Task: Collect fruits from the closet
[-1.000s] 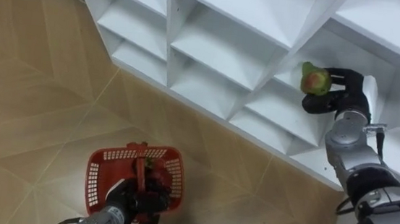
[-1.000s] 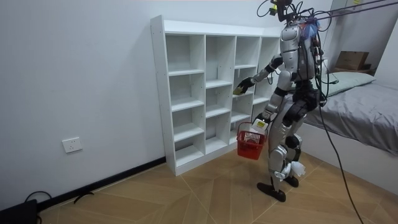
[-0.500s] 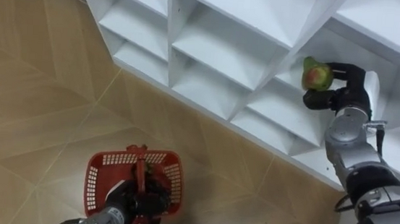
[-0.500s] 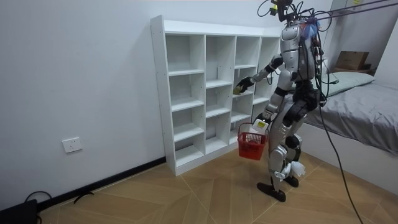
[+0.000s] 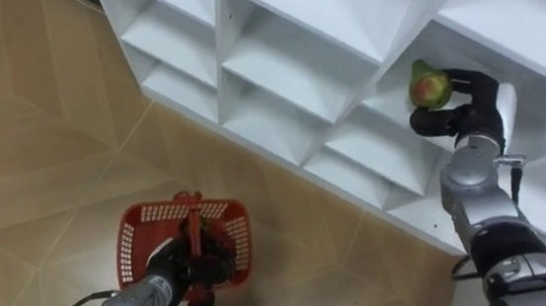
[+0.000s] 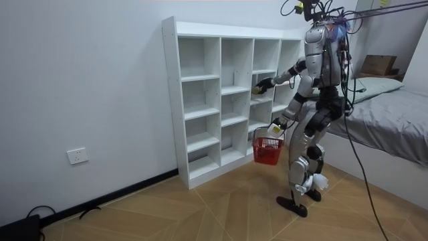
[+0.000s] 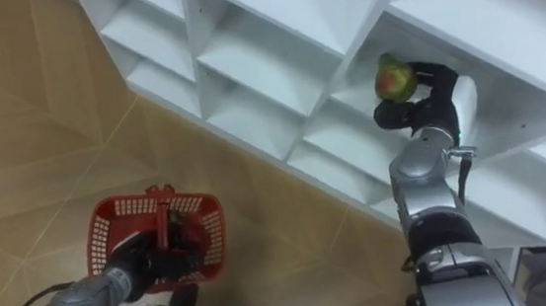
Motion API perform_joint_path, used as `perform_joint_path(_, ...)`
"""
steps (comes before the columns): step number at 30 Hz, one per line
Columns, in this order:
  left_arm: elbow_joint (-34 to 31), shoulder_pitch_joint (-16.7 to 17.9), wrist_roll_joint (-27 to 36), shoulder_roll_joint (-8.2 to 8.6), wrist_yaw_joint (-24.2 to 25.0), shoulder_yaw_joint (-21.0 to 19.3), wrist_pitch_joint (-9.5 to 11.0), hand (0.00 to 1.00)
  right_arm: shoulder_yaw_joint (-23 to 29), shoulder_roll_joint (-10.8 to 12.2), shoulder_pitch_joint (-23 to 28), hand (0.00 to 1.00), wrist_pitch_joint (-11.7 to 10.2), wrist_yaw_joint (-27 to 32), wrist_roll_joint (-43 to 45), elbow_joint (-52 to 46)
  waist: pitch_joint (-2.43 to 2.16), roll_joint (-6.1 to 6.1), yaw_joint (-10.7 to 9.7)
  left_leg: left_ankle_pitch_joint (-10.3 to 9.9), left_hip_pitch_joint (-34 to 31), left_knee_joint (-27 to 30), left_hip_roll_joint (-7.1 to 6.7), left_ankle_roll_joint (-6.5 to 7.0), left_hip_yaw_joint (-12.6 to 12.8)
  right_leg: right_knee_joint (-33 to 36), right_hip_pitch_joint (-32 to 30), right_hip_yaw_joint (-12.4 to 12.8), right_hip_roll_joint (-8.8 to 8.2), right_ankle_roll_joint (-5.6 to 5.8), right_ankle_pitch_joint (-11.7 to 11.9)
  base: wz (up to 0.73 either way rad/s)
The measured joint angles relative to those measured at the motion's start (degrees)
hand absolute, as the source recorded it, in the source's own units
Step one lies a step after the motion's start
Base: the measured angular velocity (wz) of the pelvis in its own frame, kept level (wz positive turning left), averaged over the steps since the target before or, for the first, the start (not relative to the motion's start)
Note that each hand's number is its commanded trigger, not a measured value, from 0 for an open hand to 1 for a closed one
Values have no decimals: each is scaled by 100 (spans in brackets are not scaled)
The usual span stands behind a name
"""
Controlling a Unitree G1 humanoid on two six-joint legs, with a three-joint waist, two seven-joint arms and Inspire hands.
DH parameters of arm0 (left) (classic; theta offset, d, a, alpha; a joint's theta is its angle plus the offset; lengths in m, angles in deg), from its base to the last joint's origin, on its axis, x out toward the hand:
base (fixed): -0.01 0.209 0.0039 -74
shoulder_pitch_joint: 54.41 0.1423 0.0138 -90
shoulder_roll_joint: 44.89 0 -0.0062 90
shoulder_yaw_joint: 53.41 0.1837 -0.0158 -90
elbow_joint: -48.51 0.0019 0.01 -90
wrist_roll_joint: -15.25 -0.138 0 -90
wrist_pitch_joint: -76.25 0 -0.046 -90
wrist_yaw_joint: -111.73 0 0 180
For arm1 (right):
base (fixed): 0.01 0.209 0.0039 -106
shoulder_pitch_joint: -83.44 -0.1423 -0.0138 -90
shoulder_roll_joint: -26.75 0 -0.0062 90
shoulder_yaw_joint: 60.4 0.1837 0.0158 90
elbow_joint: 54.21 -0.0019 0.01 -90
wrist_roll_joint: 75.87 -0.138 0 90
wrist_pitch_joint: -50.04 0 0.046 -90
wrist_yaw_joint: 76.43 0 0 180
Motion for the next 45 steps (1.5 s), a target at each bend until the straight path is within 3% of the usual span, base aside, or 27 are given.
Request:
perform_joint_path(1,-55,9,6,2,-1,19,4,100,0,31,114,100,-5,0,0,-174,-25,4,-48,0,27,-2,-2,0,-2,-4,27,-1,-1,0,0,-5)
perform_joint_path(4,-116,38,-14,62,2,39,3,100,-40,198,752,100,-77,-11,93,-823,-156,18,-156,0,302,-70,-7,0,57,-99,283,91,46,9,4,-12)
perform_joint_path(7,-274,188,-11,107,-12,-23,4,100,-64,257,1503,100,-80,-51,211,-1379,-273,109,-291,-2,681,-187,-6,-1,191,-262,626,256,102,41,52,-18)
perform_joint_path(13,-773,306,-4,160,-215,-38,6,100,-214,385,2260,100,-81,-224,224,-2156,-311,173,-554,17,1083,-370,-6,-17,297,-332,918,422,140,44,58,-13)
perform_joint_path(15,-912,320,-10,198,-207,-34,8,100,-246,409,2529,100,-113,-264,328,-2458,-341,251,-640,27,1172,-398,-4,-16,315,-445,1040,439,155,54,103,-4)
perform_joint_path(21,-1097,379,-6,261,-201,-32,21,100,-476,446,3090,100,-147,-510,655,-3008,-329,370,-717,30,1459,-587,-26,-17,366,-523,1258,462,147,70,96,-3)
perform_joint_path(30,-1428,644,138,276,-84,51,-22,100,-807,529,3646,100,-129,-889,655,-3518,-334,405,-793,27,1769,-854,-75,-16,404,-675,1510,483,120,106,45,-1)
perform_joint_path(45,-1839,669,203,272,81,203,-23,100,-904,643,3737,100,-15,-1744,808,-3518,-329,402,-873,0,2086,-969,-116,7,408,-706,1782,505,98,158,-19,0)
